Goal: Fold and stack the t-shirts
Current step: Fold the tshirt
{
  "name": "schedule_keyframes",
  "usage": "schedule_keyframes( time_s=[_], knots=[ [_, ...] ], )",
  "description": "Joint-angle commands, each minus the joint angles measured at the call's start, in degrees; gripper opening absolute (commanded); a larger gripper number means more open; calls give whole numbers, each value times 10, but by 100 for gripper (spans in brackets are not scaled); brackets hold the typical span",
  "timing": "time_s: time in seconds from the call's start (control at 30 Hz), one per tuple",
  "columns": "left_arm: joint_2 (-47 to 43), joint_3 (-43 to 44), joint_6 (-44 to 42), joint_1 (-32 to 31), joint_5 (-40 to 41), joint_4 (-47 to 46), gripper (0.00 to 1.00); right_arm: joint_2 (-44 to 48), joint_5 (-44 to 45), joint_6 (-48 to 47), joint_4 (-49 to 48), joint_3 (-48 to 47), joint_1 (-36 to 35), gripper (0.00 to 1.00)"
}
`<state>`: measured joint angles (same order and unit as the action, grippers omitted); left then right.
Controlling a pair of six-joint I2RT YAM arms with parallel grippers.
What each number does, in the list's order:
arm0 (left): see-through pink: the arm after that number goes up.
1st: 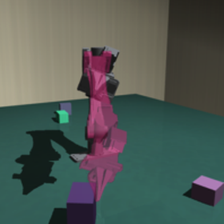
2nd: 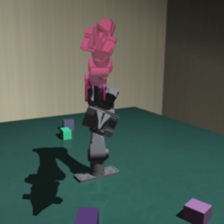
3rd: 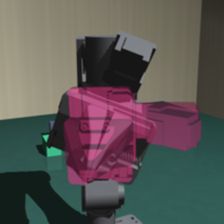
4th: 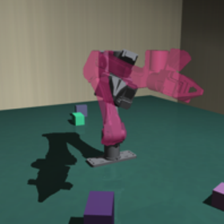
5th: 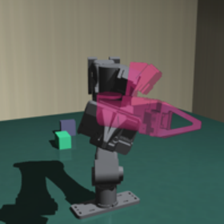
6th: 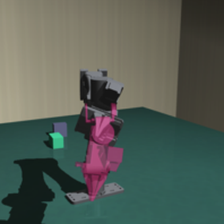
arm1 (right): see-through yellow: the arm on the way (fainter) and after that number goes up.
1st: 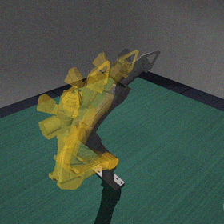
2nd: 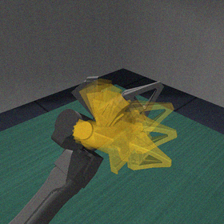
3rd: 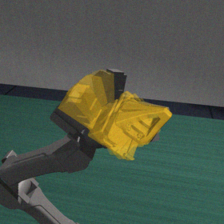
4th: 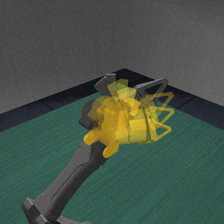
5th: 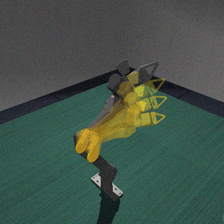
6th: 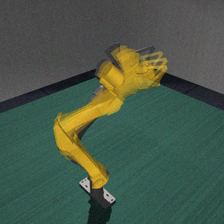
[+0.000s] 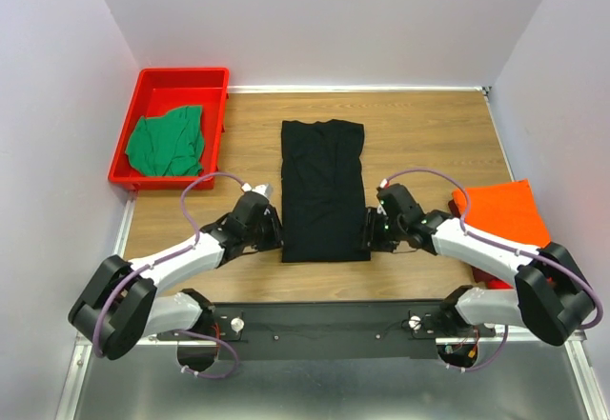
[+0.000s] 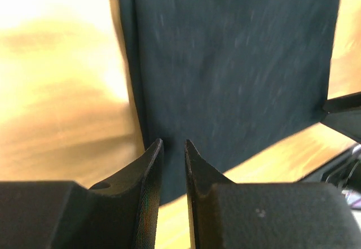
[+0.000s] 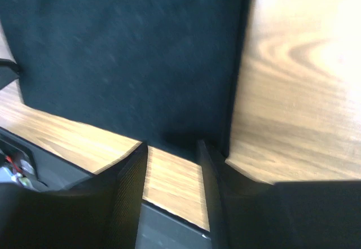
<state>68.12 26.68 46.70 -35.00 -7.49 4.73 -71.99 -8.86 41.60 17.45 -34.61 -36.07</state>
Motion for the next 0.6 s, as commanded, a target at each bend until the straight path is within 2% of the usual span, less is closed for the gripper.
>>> schedule_keyframes(
  time_s=[0.0,0.07,0.37,0.5,0.57],
  knots=[
    [-4,-8,24,-29,13,28,29,15,-17,30,16,38,-13,38],
    [3,-11,28,-40,12,34,28,19,-13,36,17,60,-13,35],
    [-9,-15,38,-66,34,95,29,51,-5,56,21,104,-14,35],
    [-32,14,23,-67,34,132,37,81,-2,66,36,94,-14,40],
    [-53,22,28,-67,32,147,40,97,5,72,49,89,-14,46]
  ],
)
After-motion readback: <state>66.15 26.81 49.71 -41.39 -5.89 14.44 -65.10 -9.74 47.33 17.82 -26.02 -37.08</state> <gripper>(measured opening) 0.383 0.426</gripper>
